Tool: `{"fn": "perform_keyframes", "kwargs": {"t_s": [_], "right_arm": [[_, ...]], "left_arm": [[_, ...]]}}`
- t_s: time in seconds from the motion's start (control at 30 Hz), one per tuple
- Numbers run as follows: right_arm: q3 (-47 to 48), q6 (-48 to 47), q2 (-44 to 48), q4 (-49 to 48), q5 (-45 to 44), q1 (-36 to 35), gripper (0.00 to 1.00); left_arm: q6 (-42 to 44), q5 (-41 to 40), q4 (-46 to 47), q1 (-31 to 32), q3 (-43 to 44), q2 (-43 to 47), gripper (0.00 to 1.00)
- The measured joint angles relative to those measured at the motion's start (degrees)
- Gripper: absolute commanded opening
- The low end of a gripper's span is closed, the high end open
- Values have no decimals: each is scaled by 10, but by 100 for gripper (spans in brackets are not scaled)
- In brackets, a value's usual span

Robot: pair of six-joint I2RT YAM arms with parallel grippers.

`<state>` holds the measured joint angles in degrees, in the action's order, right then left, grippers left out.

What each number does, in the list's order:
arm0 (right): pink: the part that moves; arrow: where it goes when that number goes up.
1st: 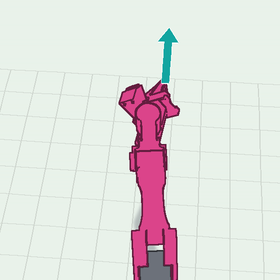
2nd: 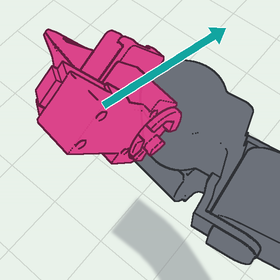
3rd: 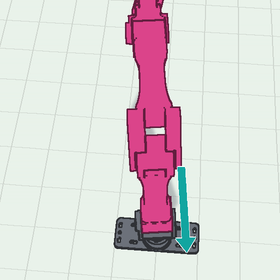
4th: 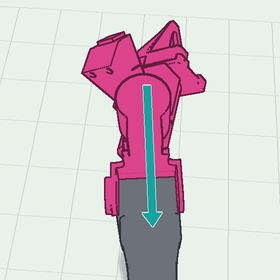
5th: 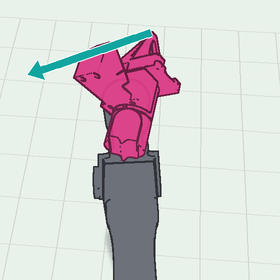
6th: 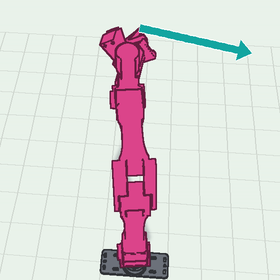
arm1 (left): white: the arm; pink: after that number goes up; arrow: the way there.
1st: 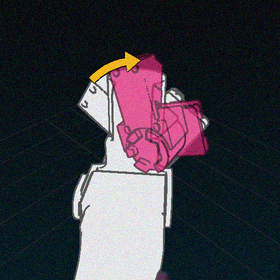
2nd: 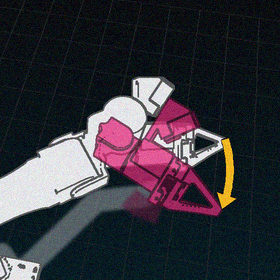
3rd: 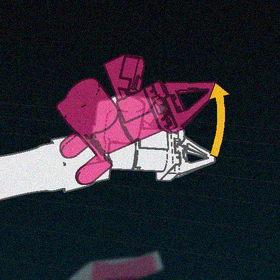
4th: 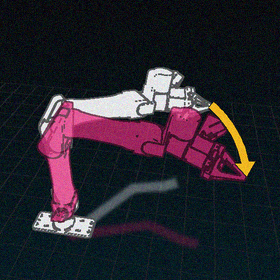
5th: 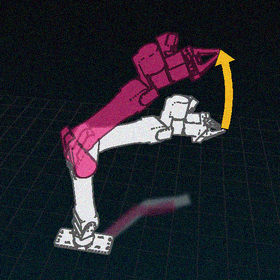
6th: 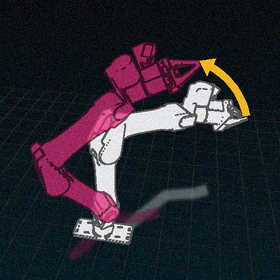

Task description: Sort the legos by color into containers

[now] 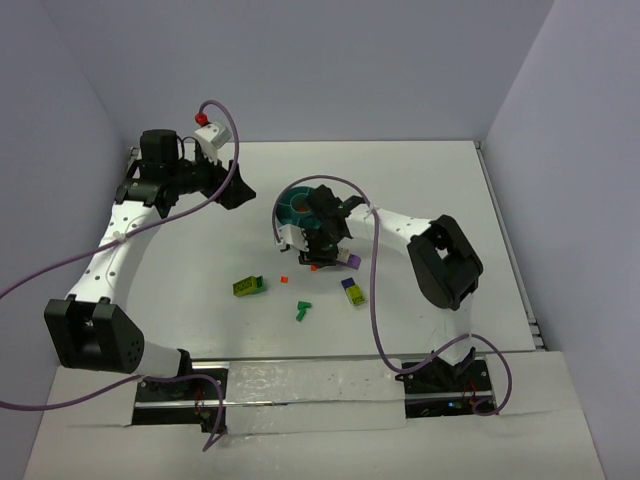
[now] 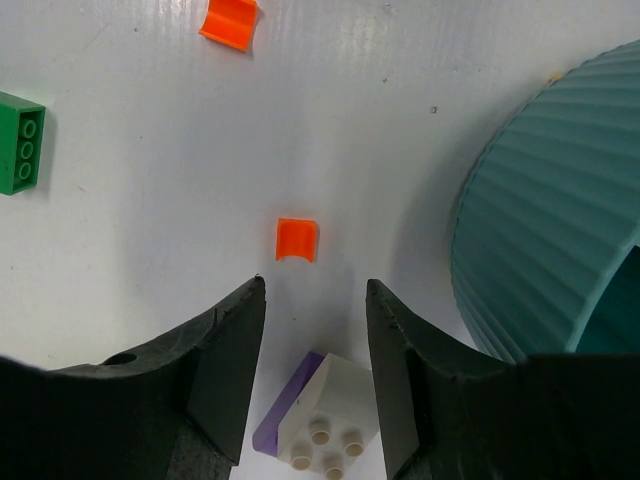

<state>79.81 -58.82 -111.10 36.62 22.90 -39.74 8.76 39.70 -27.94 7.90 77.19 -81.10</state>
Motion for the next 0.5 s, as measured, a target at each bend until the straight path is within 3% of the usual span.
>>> {"fn": "perform_keyframes", "kwargs": {"t_s": [0.5], "right_arm": [[1,-6,-30,13,-9,-21,52]], "left_arm": [[-7,-2,4,-6,-8,0,99]]}}
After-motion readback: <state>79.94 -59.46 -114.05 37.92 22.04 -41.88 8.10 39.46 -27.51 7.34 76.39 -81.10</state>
